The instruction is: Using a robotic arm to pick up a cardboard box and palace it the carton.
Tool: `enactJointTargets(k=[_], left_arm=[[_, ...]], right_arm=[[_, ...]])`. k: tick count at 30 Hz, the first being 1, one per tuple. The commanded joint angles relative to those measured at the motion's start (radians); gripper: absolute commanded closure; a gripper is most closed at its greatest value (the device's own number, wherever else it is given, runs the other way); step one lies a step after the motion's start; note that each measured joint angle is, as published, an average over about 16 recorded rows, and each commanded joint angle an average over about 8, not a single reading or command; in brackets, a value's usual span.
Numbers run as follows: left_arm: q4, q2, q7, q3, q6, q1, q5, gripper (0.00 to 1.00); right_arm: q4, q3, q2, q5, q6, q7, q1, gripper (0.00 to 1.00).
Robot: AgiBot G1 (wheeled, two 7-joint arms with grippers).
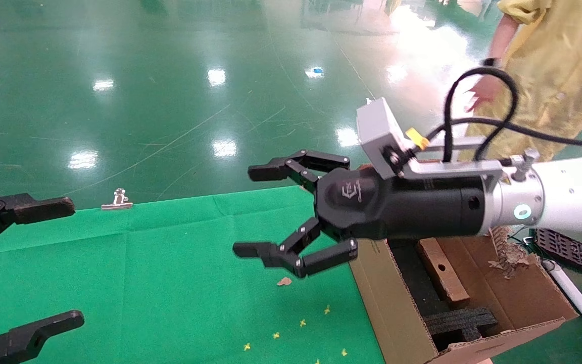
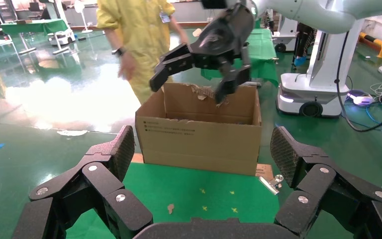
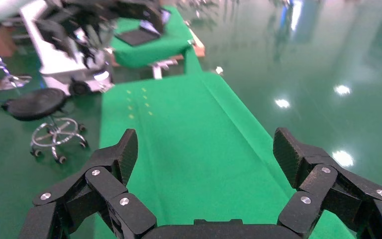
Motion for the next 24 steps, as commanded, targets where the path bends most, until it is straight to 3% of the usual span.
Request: enactJointTargets(k=[1,11,24], left_arm=[[0.000,0.000,0.000,0.000,0.000,0.000,0.000,0.00],[0.000,0.000,0.000,0.000,0.000,0.000,0.000,0.00],[0.000,0.000,0.000,0.000,0.000,0.000,-0.001,0.00]], right_arm=[[0.017,0.040,-0.005,0.019,-0.016,-0.020,-0.038,0.00],[0.079,0.194,-0.024,0.093,-0.075,-0.092,-0.186,0.00],[0.076,0.184,-0.024,0.090,-0.072,-0.088,-0.176,0.00]])
